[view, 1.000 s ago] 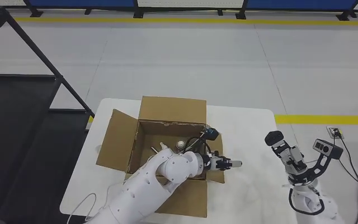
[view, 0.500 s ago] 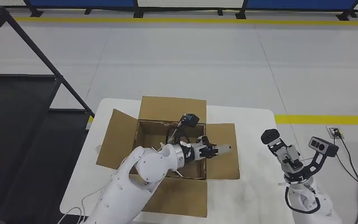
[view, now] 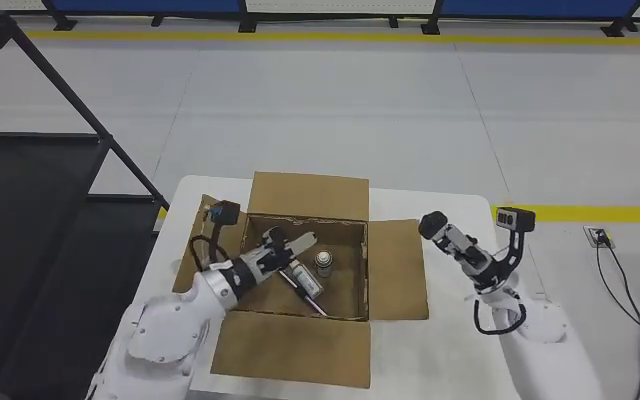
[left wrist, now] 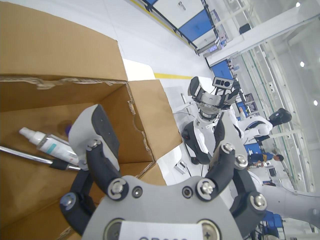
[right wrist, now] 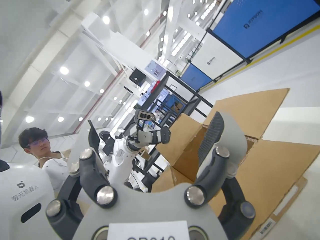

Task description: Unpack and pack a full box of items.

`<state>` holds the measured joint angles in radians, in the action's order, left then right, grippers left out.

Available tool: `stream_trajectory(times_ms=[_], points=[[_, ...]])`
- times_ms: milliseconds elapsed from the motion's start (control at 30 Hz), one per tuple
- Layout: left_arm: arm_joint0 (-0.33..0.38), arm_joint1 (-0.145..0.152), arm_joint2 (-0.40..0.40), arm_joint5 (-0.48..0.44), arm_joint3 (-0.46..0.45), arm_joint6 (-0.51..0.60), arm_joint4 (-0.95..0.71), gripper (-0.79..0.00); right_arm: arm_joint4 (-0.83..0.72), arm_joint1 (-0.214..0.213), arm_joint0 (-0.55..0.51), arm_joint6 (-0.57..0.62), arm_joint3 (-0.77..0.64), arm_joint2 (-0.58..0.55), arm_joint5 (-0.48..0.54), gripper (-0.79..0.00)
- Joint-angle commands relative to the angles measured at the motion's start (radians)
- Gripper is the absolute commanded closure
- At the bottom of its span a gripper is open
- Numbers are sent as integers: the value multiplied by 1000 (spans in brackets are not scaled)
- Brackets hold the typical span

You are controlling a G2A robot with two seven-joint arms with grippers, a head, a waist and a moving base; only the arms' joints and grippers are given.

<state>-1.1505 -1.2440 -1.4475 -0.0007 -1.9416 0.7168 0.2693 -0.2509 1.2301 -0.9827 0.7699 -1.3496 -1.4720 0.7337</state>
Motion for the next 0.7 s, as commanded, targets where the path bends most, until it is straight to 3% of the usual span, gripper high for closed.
stream_trajectory(times_ms=[0,167,233,667], points=[[-53,6,-65,-12,-20,-17,-24,-785,86,5,35,-19,-1,46,-39,-785],[-175,15,-194,-57,-47,-72,-100,-785,203,24,130,-21,17,183,-131,-785],[-204,16,-220,-66,-49,-91,-118,-785,203,24,130,-21,17,183,-131,-785],[-204,16,-220,-66,-49,-91,-118,-785,237,24,128,-26,-3,195,-127,-785]])
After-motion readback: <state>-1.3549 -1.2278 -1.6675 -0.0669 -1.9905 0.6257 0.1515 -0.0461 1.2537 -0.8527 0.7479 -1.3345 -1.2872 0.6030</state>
